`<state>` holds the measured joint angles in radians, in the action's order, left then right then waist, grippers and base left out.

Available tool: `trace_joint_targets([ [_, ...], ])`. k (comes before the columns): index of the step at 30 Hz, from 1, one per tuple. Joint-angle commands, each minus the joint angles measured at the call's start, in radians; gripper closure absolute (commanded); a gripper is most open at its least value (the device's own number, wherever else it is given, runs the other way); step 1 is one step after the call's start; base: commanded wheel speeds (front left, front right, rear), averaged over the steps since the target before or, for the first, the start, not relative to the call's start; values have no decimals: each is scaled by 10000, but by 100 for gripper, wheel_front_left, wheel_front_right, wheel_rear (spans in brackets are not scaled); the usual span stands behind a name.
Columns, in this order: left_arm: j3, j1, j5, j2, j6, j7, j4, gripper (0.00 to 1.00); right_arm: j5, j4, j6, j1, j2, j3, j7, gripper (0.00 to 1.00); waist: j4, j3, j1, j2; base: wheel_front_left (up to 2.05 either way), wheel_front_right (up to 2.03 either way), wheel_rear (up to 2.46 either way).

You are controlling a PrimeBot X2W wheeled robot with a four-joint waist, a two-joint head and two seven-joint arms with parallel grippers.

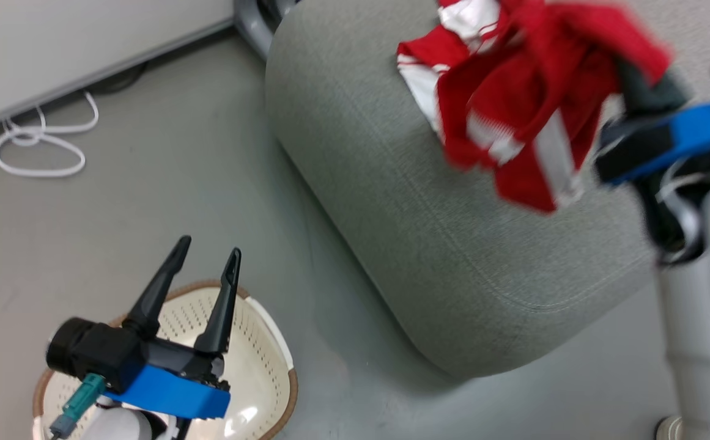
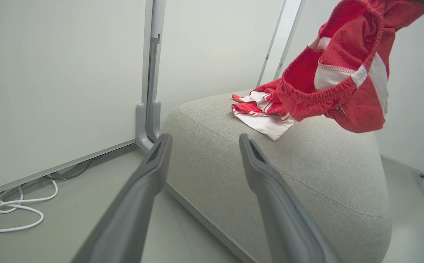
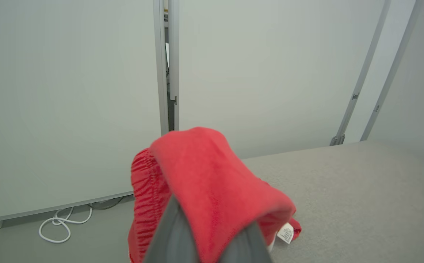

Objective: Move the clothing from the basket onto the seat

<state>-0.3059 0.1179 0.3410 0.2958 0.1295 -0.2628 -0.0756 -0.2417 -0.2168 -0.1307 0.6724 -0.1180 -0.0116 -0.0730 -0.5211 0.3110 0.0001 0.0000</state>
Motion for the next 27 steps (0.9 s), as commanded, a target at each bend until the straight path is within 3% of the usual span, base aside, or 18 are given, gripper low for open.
trace_joint_targets([
  [1, 16, 195, -58, 123, 15, -29, 116, 0, -107, -58, -2, 398, -108, -140, -22, 100, 521, 862, -1, 0, 0, 0, 0],
  [10, 433, 1016, -502, 1172, -100, 184, 1780, 0, 348, -1415, -3, 4420, -1882, -2592, -223, 100, 1492, 3943, -1, 0, 0, 0, 0],
  [15, 670, 1298, -713, 1478, -255, 287, 2717, 0, 526, -2777, -2, 5270, -1996, -3298, -5, 100, 1684, 4978, -1, 0, 0, 0, 0],
  [21, 518, 1432, -901, 1538, -329, 331, 3214, 0, 1239, -4634, -2, 5018, -1939, -3415, 459, 100, 1968, 5237, -1, 0, 0, 0, 0],
  [22, 507, 1437, -894, 1517, -331, 320, 3200, 0, 1294, -4905, -2, 4994, -1913, -3461, 565, 91, 2007, 5202, -1, 0, 0, 0, 0],
  [24, 491, 1440, -922, 1532, -328, 284, 3108, 0, 1509, -5351, -2, 4942, -1884, -3415, 790, 0, 2055, 5075, -1, 0, 0, 0, 0],
  [27, 535, 1357, -936, 1548, -368, 216, 2888, 0, 1751, -5873, -2, 4860, -1920, -3321, 1029, 0, 2092, 4774, -1, 0, 0, 0, 0],
])
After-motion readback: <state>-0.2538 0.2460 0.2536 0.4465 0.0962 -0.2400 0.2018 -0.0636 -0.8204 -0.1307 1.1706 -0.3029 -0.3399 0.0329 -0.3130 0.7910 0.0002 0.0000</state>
